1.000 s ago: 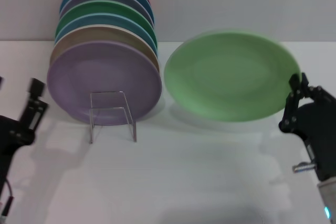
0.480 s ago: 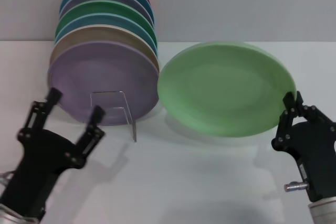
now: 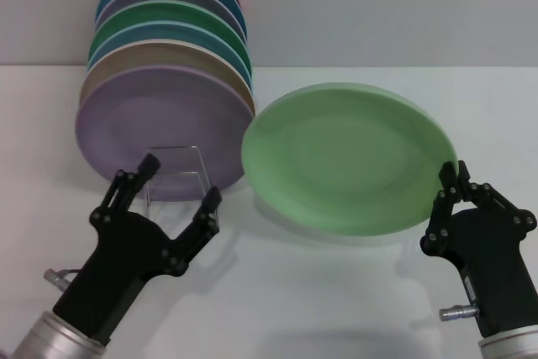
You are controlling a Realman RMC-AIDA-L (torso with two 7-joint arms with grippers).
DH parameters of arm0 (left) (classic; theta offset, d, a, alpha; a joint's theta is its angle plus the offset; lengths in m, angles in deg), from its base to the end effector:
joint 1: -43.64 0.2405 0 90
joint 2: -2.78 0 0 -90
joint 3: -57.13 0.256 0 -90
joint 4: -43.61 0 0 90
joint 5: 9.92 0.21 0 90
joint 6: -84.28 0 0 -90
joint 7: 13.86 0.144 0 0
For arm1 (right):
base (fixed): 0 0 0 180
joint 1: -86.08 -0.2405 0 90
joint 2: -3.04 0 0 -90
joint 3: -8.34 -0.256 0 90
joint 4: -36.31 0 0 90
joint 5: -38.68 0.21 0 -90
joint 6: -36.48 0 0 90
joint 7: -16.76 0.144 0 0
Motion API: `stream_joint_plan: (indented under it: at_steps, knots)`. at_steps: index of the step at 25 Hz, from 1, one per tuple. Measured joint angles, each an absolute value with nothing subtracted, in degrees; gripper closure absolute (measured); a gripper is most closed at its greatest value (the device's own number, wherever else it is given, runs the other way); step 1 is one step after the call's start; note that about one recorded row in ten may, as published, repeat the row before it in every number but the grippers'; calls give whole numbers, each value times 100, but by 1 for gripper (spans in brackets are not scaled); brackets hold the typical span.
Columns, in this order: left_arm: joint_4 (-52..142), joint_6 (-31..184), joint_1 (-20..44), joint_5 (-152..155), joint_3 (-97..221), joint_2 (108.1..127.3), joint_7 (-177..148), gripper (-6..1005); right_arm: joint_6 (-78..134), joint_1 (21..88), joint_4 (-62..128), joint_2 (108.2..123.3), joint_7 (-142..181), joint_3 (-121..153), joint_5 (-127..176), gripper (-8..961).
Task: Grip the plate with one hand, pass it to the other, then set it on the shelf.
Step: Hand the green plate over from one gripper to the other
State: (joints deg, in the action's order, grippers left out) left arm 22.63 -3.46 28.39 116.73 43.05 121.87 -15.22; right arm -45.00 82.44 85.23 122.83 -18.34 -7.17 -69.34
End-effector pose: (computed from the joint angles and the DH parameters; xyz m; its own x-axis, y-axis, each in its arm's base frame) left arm -0.2617 0.2271 -0.0758 0.6107 -0.2096 0.7636 0.5614 -0.5654 -0.6042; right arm 0.2337 0.2001 -0.0843 0.7346 0.1677 -0.6574 -0.6474 -0.1166 -0.7532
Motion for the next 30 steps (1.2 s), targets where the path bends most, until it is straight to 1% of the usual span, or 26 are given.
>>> stream_joint_plan:
  at_steps: [9, 17, 27, 30]
  knots:
    - [2210, -191, 2682, 11673, 4405, 12187, -1520, 140, -4491, 8154, 8648, 12284, -2057, -595, -6933, 934]
    - [2120, 262, 2358, 11672, 4459, 12187, -1575, 140, -4459, 8086, 8671, 12261, -2060, -533, -6937, 934]
    - [2119, 455, 2273, 11629, 4156, 12187, -1597, 139, -4454, 8080, 8665, 12237, -2060, -457, -6941, 934]
    - [2118, 457, 2267, 11627, 4124, 12187, -1598, 165, -4454, 8080, 8660, 12234, -2060, -457, -6939, 933]
